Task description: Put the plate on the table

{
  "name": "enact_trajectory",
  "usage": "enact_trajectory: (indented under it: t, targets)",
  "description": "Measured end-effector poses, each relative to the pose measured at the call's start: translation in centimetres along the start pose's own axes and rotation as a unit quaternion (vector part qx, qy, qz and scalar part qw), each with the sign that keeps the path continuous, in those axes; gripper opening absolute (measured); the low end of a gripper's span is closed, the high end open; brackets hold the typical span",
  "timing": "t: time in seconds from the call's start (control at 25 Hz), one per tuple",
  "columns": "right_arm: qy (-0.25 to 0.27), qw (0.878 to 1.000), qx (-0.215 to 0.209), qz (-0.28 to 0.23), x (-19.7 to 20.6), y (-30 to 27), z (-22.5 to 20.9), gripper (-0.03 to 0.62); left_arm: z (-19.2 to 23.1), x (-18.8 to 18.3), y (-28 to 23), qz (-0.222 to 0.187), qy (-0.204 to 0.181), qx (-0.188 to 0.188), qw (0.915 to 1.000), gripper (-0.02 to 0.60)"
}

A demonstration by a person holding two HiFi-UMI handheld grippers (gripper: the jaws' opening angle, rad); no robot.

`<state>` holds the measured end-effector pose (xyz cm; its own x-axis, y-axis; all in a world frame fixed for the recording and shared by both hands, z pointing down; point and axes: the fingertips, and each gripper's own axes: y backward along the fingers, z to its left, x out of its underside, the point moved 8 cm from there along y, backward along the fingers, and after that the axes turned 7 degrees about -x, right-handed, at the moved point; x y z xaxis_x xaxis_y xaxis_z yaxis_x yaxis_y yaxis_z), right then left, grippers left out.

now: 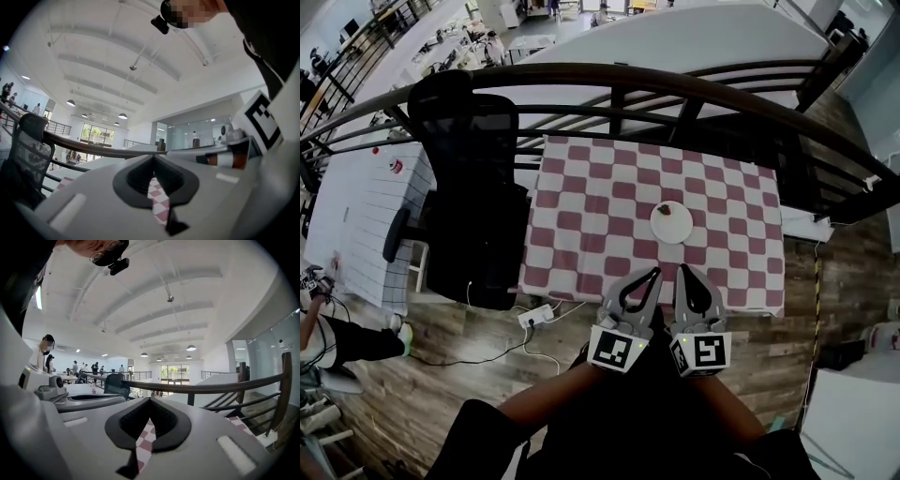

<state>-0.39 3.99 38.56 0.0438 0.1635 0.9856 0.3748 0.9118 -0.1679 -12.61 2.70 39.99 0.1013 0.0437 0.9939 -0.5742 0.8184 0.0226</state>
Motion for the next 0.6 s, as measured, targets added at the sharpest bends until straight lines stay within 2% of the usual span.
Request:
enact_trajectory:
  t: [0.24,0.52,0.6]
  targets:
    - [0.003,1.000,0.009,-0.002,1.1,1.0,1.2,-0.004,0.1,0.2,1.0,-0.004,0.000,-0.016,0.9999,0.008]
    - [0.010,1.000,0.018,-0.023,0.7,2.3,1.3,-0.005,-1.3,0.0,0.9,-0.014,0.001,0.012,0.9998,0.008]
    - [0.011,1.000,0.015,-0.022,0.7,2.5,1.2,-0.005,-1.6,-0.1,0.9,-0.019,-0.012,0.015,0.9996,0.008]
